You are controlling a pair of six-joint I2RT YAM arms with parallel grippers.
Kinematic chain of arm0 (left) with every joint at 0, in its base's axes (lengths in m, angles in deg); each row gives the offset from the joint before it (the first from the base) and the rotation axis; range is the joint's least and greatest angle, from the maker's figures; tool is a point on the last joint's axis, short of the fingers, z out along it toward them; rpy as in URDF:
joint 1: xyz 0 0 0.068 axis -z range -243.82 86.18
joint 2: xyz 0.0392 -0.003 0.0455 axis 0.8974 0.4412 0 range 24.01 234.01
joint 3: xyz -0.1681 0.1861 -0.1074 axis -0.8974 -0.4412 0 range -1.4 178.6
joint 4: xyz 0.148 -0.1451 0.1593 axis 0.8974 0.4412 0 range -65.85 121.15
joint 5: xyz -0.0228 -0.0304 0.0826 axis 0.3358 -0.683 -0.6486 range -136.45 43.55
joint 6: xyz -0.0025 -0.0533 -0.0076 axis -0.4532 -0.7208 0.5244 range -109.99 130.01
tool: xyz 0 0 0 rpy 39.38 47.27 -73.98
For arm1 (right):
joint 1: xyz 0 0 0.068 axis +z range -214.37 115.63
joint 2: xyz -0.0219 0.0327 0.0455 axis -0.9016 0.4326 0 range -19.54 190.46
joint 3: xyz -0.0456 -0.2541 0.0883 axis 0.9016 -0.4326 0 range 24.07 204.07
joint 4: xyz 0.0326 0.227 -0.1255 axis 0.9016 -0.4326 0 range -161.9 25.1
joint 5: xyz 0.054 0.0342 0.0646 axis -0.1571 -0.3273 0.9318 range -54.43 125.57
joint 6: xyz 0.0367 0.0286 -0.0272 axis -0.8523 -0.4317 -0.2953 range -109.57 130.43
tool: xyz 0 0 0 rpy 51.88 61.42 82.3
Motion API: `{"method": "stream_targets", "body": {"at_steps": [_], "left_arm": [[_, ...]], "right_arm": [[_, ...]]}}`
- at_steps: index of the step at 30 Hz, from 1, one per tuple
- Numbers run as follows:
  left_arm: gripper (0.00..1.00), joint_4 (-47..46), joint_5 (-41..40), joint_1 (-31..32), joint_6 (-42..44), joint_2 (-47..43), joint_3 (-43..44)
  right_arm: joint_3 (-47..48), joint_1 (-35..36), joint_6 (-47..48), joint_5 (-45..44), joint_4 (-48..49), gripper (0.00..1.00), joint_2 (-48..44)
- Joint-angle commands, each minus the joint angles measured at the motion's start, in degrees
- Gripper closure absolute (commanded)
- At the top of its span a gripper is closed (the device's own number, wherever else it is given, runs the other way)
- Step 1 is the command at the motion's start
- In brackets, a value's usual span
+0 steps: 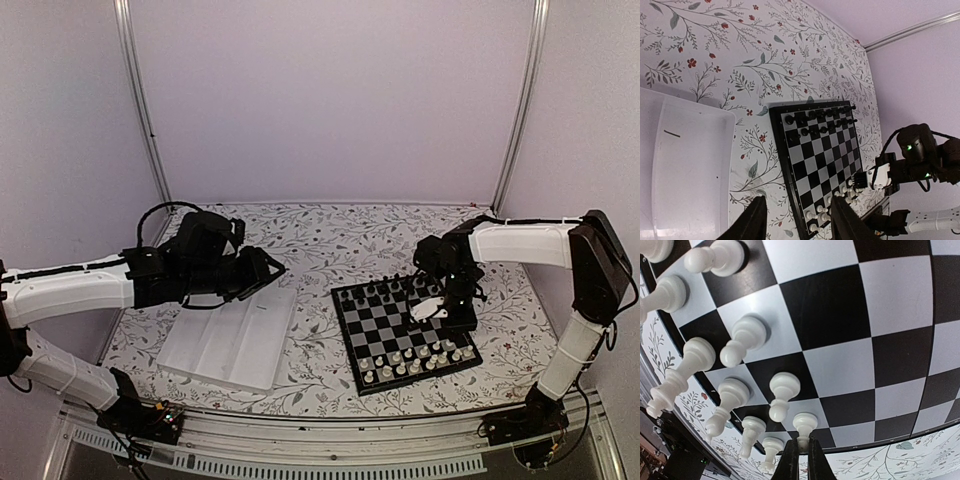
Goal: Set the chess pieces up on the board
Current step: Place the chess piece on the chessboard, then pick up the chess piece from the storage box.
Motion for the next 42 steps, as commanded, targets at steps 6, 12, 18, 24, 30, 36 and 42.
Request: {"method": "stream_targets", "body": {"at_steps": [6, 12, 18, 24, 30, 36, 42], "left_arm": [[0.54, -1.2, 0.6, -0.6, 0.8, 0.7, 0.3], [0.54, -0.4, 0.5, -0.6, 1.1, 0.8, 0.4], [0.54, 14.9, -1.9, -0.6, 9.1, 0.7, 6.0], [0.57, 39.3, -1.7, -0.6, 15.7, 2.3, 9.9], [0.68, 49.0, 0.7, 1.0, 13.3, 5.8, 5.9], [0.73, 49.6, 1.7, 1.0, 11.1, 5.4, 2.3], [0.69, 43.3, 6.7, -0.2, 11.2, 5.1, -2.5]], "right_arm": [[0.6, 0.0, -0.8, 4.2, -0.7, 0.96, 1.7], [1.1, 0.0, -1.0, 4.7, -0.6, 0.91, 1.5], [5.7, -1.0, 0.0, 4.7, -3.7, 0.78, -1.4], [14.2, -6.5, 0.5, 9.8, -6.2, 0.74, -3.0], [10.3, -9.1, -2.5, 14.4, -1.3, 0.73, -5.5], [6.8, -9.2, -4.2, 16.4, 0.5, 0.73, -7.6], [5.5, -9.2, -4.7, 16.9, 0.9, 0.73, -7.8]]}}
